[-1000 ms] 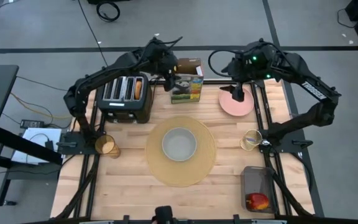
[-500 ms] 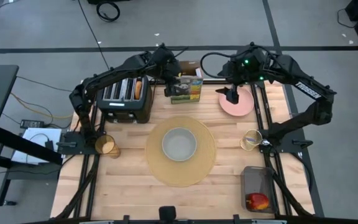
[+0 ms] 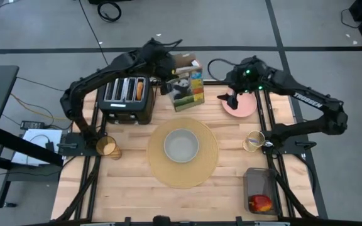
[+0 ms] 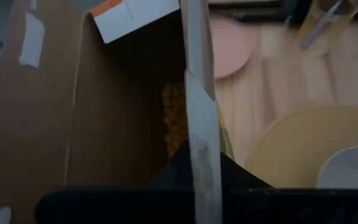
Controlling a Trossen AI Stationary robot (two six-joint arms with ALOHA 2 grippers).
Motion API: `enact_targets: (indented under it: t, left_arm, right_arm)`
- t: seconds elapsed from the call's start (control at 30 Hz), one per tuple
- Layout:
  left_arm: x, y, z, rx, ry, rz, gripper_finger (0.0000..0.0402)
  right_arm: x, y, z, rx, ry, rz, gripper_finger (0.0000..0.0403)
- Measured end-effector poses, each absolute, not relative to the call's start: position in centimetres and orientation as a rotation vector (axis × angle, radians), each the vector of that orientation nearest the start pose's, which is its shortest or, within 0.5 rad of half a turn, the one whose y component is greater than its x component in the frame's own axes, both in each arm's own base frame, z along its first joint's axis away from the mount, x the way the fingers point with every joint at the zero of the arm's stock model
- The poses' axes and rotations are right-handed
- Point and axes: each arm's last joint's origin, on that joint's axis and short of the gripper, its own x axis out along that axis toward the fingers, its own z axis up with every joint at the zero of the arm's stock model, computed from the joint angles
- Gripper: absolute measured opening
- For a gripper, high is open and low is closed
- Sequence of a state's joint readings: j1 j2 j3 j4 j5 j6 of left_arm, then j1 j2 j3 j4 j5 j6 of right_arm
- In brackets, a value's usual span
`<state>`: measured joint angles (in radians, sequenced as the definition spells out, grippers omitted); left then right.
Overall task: Arrange a breakfast setting
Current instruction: Pour the cereal from the cereal box into the gray bowl
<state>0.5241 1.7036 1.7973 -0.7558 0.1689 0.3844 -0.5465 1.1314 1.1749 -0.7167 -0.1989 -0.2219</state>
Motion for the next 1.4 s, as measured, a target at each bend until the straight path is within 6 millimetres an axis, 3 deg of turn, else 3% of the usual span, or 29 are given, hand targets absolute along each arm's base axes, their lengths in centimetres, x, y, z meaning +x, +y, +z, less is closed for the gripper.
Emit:
enact_targets:
  t: [0.17,0.57,0.83,1.07,1.4]
  left_arm:
    - [30.8,16.0,41.2,0.198,0.614,0.167,0.0004]
    - [28.6,12.1,44.6,0.322,0.515,0.098,0.0003]
    - [27.6,10.8,46.2,0.362,0.450,0.126,0.0003]
    - [27.4,10.1,47.0,0.357,0.397,0.157,0.0003]
    - [26.3,9.6,48.4,0.361,0.323,0.201,0.0002]
  right_arm:
    - [21.0,-12.1,33.8,0.002,0.623,-0.257,0.0339]
    - [21.3,-12.2,34.5,0.004,0.524,-0.166,0.0370]
    - [19.5,-12.0,35.9,0.024,0.429,-0.062,0.0376]
    - [17.8,-12.1,35.2,0.083,0.349,-0.056,0.0376]
    - [14.1,-10.7,31.3,0.202,0.081,-0.142,0.0374]
